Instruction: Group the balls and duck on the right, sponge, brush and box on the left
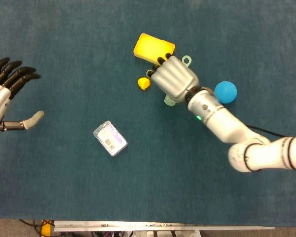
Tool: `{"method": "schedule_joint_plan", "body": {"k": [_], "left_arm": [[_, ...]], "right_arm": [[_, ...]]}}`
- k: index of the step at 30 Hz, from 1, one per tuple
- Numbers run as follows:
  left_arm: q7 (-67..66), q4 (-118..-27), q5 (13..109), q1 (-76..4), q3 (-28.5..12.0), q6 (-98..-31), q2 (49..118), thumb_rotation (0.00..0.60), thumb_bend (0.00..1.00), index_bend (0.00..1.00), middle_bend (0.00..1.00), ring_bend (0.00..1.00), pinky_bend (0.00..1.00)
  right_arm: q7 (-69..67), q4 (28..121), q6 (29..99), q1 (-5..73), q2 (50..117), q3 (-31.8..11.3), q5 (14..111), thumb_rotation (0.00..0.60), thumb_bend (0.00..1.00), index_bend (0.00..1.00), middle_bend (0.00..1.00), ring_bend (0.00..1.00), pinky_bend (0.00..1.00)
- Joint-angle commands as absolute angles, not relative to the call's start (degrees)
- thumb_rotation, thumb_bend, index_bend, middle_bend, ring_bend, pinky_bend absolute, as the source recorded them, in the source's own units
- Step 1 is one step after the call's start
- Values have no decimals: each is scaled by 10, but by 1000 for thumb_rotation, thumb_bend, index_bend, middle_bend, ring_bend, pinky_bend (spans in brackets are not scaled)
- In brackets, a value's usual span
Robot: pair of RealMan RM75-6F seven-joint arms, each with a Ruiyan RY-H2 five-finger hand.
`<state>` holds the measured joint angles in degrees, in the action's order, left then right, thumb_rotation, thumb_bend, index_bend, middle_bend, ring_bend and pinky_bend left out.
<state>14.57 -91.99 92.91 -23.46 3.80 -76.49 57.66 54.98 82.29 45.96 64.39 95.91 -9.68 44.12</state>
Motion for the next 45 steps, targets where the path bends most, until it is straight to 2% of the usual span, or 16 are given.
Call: {"method": "schedule_joint_plan", "body": {"k": [1,15,26,34,45], "left_arm": [[147,-921,931,-230,38,-767,574,201,246,188,166,73,0],[167,-914,940,-212,36,-773,566,203,246,188,165,73,0],[174,-916,950,-201,34,-782,561,200,246,188,165,73,0],[179,-916,953,-197,31,-783,561,204,246,188,165,71,0],[182,-912,959,-196,27,-780,566,201,246,188,165,70,0]], "right_arm": [[559,797,452,665,983,-97,418,600,68,339,401,263,316],[537,673,427,721,1067,-101,381,600,81,339,401,264,316],[535,614,409,751,1105,-103,356,600,85,340,401,264,317],[548,617,405,760,1102,-93,326,600,85,339,401,264,317],[555,696,422,758,1059,-65,319,600,85,340,428,270,317]]}}
